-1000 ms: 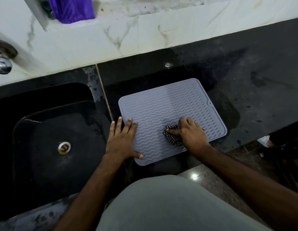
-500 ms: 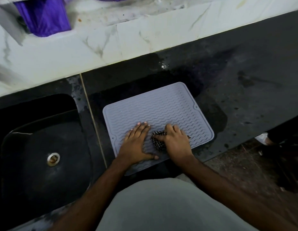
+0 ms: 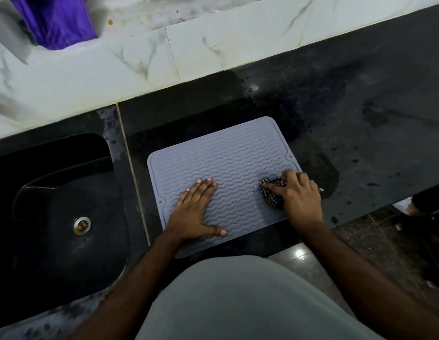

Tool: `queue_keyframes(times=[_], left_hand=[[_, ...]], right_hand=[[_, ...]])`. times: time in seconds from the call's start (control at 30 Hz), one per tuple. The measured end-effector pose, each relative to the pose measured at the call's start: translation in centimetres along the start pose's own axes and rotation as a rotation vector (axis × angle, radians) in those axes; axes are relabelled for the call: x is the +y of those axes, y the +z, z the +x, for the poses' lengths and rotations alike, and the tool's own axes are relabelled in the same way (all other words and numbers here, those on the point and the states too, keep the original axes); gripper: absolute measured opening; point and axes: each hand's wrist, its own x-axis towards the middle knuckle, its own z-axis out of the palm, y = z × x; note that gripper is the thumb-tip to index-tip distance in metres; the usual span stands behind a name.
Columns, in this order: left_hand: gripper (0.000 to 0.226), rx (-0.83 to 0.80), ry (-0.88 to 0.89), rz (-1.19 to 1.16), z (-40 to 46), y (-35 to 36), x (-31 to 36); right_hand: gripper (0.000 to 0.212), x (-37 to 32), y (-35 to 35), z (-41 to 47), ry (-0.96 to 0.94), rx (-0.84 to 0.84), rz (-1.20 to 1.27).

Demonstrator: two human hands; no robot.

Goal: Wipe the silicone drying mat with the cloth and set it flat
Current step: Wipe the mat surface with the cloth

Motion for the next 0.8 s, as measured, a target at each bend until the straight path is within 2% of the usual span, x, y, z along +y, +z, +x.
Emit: queue_keyframes(times=[0.27,0.47,0.63,0.8], left_hand=[[0.13,-0.044,-0.001,-0.009,0.2,-0.2,0.3],[0.129,-0.047,0.002,-0.001,0.3,-0.3,0.4],[0.129,-0.047,0.011,0.034,0.3,-0.3,0.3],[0.131,-0.051,0.004,0.043,0.4,-0.2,0.6]], right_hand=[[0.04,4.8,0.9,0.7,0.023,0.053,-0.024],[0.035,5.7,0.5,0.8,0.208,0.066,-0.002],[0.04,3.5,-0.5,0.2,0.366,-0.065,0.05],[0.042,-1.2,-0.5,-0.4,0.462,-0.205,0.254]])
